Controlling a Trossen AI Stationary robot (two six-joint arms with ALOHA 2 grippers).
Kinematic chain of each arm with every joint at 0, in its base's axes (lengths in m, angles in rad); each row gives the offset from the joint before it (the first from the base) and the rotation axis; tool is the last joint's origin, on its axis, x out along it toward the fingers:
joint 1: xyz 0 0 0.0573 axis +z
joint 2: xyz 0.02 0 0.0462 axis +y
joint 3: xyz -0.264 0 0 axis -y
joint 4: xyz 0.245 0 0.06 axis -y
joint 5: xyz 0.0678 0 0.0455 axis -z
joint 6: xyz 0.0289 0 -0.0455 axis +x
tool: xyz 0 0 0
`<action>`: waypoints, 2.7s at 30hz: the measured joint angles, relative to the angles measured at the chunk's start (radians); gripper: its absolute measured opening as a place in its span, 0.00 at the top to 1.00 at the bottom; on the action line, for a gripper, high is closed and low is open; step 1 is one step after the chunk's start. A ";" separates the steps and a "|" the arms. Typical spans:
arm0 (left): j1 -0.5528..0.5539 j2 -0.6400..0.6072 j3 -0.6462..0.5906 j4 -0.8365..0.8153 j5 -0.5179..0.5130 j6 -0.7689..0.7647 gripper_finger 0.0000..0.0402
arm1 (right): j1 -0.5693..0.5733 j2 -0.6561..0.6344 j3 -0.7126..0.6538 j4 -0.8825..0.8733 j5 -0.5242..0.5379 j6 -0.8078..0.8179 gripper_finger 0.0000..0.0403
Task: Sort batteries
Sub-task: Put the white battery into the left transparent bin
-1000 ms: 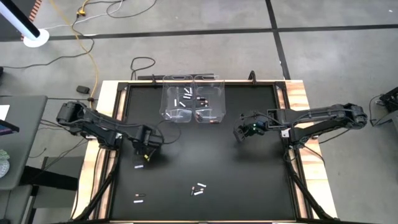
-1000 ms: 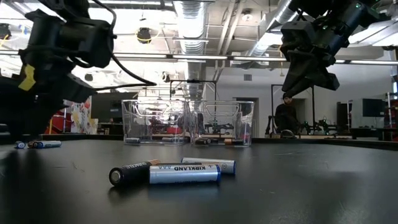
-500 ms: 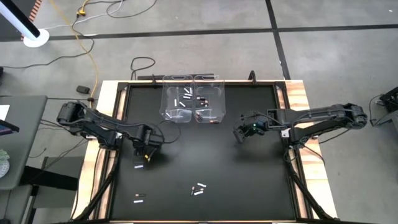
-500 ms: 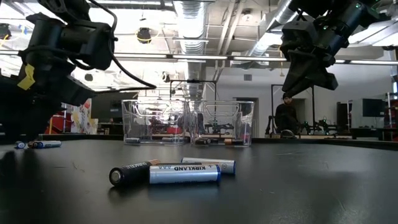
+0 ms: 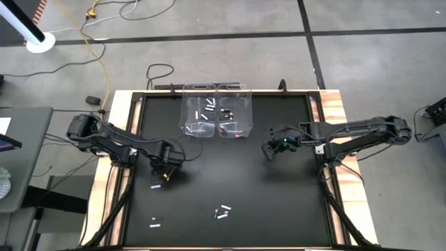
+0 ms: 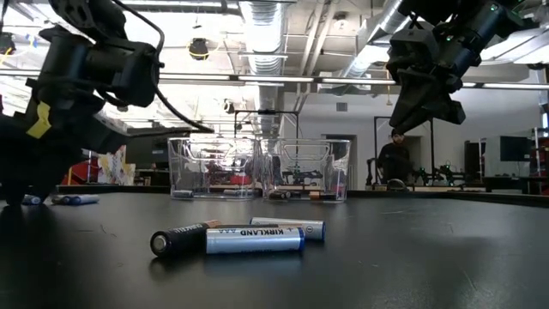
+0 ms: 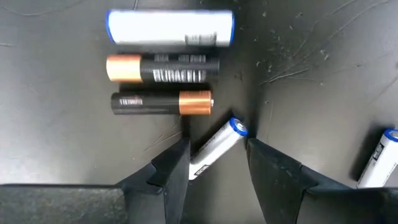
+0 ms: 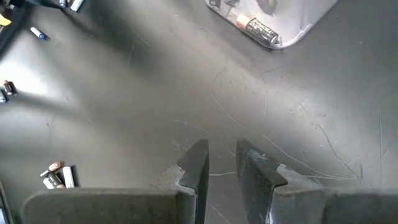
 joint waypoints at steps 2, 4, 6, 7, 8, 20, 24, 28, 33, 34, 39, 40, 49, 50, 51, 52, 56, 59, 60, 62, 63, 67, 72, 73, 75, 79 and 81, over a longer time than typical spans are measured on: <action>0.000 0.042 0.002 -0.007 0.004 -0.001 0.61 | 0.000 0.000 0.000 -0.002 0.000 0.000 0.76; 0.000 0.075 0.005 -0.002 0.004 -0.013 0.61 | 0.001 0.000 0.000 -0.003 0.000 0.000 0.76; 0.000 0.099 0.008 0.000 0.007 -0.025 0.61 | 0.001 0.000 0.000 -0.005 0.000 0.000 0.76; 0.000 0.103 0.008 0.003 0.007 -0.029 0.61 | 0.001 0.000 0.000 -0.006 0.000 0.000 0.76; 0.000 0.104 0.008 0.004 0.007 -0.033 0.61 | 0.001 0.000 0.000 -0.006 0.000 0.000 0.76; -0.001 0.047 0.014 -0.007 -0.032 -0.062 0.87 | 0.001 0.000 0.000 -0.007 -0.001 -0.026 0.76; -0.001 0.046 0.014 -0.013 -0.026 -0.105 0.96 | 0.001 0.000 0.000 -0.007 -0.001 -0.042 0.76; -0.001 0.046 0.014 -0.016 -0.021 -0.164 0.96 | 0.001 0.000 0.000 -0.007 -0.001 -0.053 0.76; -0.001 0.043 0.037 -0.026 -0.008 -0.221 0.95 | 0.001 0.000 0.000 -0.017 -0.001 -0.055 0.76; -0.001 0.045 0.047 -0.035 -0.008 -0.230 0.95 | 0.001 0.000 0.000 -0.020 -0.001 -0.055 0.76; -0.002 0.044 0.121 -0.031 -0.033 -0.267 0.95 | 0.001 0.000 0.000 -0.054 -0.001 -0.062 0.76; -0.002 0.044 0.133 -0.042 -0.035 -0.269 0.95 | 0.001 0.000 0.000 -0.062 -0.001 -0.068 0.76; -0.016 0.043 0.382 -0.169 -0.017 -0.271 0.95 | 0.001 0.000 0.000 -0.103 -0.003 -0.104 0.76; -0.017 0.043 0.420 -0.178 -0.017 -0.271 0.95 | 0.001 0.000 0.000 -0.103 -0.003 -0.105 0.76; -0.016 0.043 0.455 -0.185 -0.017 -0.271 0.95 | 0.001 0.000 0.000 -0.103 -0.003 -0.106 0.76; -0.013 0.043 0.488 -0.190 -0.019 -0.275 0.95 | 0.001 0.000 0.000 -0.103 -0.003 -0.108 0.76; 0.015 0.042 0.631 -0.186 -0.066 -0.282 0.95 | 0.001 0.000 0.000 -0.102 -0.003 -0.117 0.76; 0.056 0.042 0.728 -0.189 -0.158 -0.289 0.95 | 0.001 0.000 0.000 -0.092 -0.003 -0.145 0.76; 0.074 0.042 0.762 -0.191 -0.187 -0.289 0.95 | 0.000 0.000 0.000 -0.085 -0.003 -0.146 0.76; 0.121 0.041 0.815 -0.187 -0.232 -0.274 0.95 | 0.000 0.000 0.000 -0.067 -0.003 -0.146 0.76; 0.149 0.041 0.839 -0.189 -0.253 -0.261 0.95 | 0.000 0.000 0.000 -0.059 -0.003 -0.145 0.76; 0.304 0.041 0.885 -0.174 -0.295 -0.199 0.95 | 0.000 0.000 0.000 -0.025 -0.002 -0.126 0.76; 0.532 0.054 0.886 -0.104 -0.223 -0.078 0.95 | 0.000 0.000 0.000 0.011 -0.002 -0.071 0.76; 0.573 0.058 0.886 -0.087 -0.199 -0.053 0.95 | 0.000 0.000 0.000 0.013 -0.002 -0.061 0.76; 0.638 0.081 0.886 -0.033 -0.169 -0.017 0.95 | 0.000 0.000 0.000 0.020 -0.002 -0.037 0.76; 0.737 0.153 0.886 0.044 -0.031 0.052 0.95 | -0.004 0.000 0.000 0.032 0.003 0.027 0.76; 0.761 0.211 0.887 0.073 0.024 0.095 0.95 | -0.009 0.000 0.000 0.033 0.014 0.059 0.76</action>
